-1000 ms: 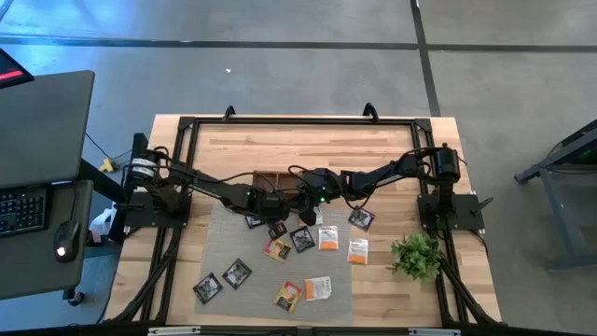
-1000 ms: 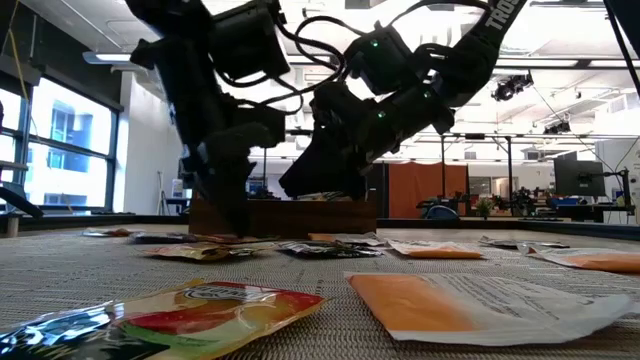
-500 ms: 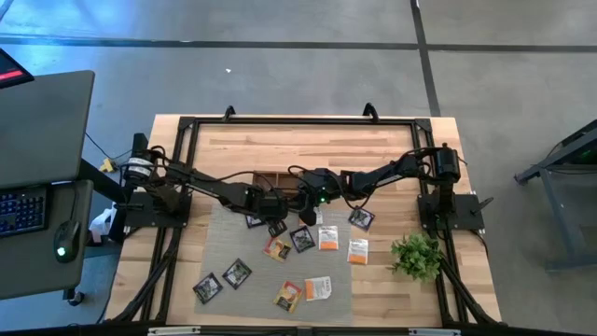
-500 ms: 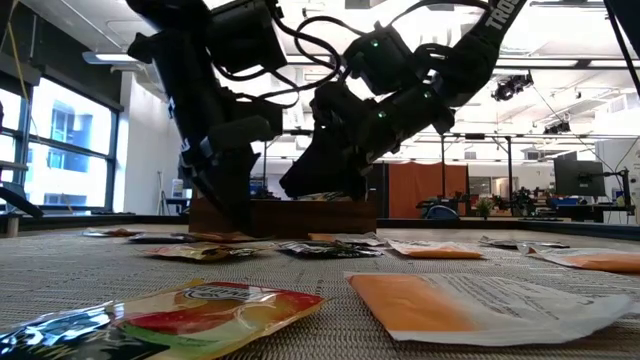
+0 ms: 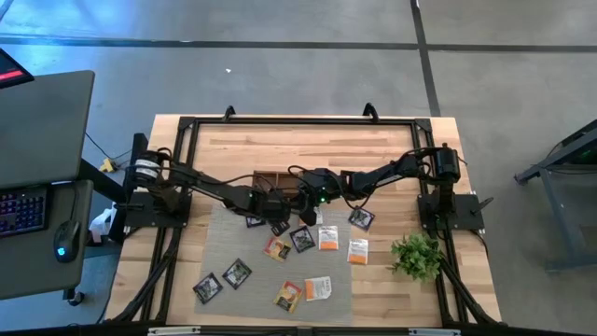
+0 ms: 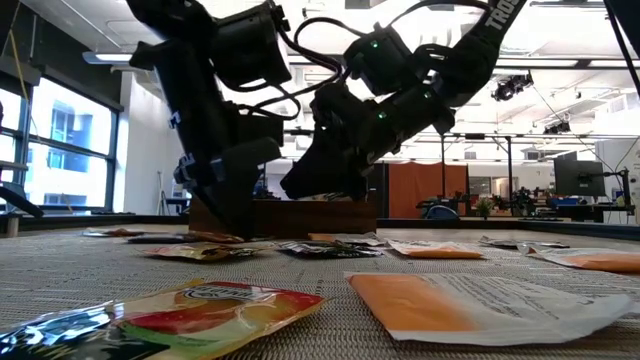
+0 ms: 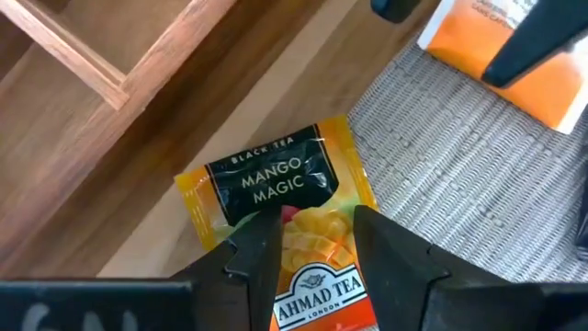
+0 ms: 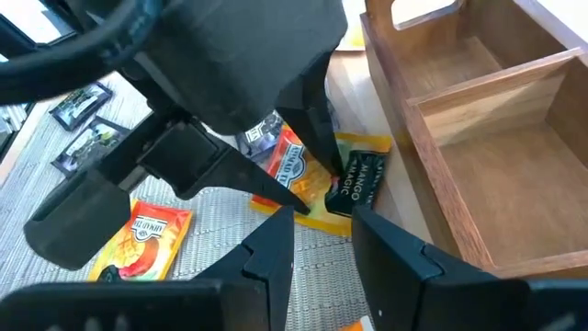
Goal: Pick & Place Tea
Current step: Put the yellow tea bag into the right section of the wooden organizer
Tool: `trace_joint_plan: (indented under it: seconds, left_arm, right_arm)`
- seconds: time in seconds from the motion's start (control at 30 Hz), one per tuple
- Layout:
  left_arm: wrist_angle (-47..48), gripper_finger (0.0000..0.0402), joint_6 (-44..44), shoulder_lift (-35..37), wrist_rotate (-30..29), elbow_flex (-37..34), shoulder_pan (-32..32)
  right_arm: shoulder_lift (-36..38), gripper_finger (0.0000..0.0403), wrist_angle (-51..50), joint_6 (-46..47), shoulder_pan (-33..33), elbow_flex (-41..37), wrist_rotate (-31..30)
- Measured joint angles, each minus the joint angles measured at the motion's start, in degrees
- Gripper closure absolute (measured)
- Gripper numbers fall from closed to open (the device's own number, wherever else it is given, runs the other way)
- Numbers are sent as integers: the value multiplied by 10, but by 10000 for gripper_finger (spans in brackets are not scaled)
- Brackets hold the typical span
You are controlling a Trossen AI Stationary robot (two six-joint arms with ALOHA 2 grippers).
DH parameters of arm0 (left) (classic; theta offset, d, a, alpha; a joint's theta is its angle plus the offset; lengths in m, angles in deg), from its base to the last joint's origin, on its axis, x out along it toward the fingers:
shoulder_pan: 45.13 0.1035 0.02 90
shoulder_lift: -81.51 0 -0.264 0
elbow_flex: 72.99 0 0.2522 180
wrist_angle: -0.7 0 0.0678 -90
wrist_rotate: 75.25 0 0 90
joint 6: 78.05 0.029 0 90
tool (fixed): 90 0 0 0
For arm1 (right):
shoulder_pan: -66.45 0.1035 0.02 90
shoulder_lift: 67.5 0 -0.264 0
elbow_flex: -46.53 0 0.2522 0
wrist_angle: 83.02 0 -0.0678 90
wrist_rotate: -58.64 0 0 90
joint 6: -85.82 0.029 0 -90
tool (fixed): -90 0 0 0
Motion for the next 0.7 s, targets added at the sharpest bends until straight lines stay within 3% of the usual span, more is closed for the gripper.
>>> trace_joint_plan:
  seconds: [0.17, 0.33, 0.7]
  left_arm:
    - [4, 292, -2, -9, 4, 0, 0]
    - [4, 385, -3, -10, 12, 0, 0]
    - [10, 400, -2, 25, 11, -5, -8]
  right_arm:
    - [0, 295, -1, 0, 0, 0, 0]
    - [0, 295, -1, 0, 0, 0, 0]
    - [0, 295, -1, 2, 0, 0, 0]
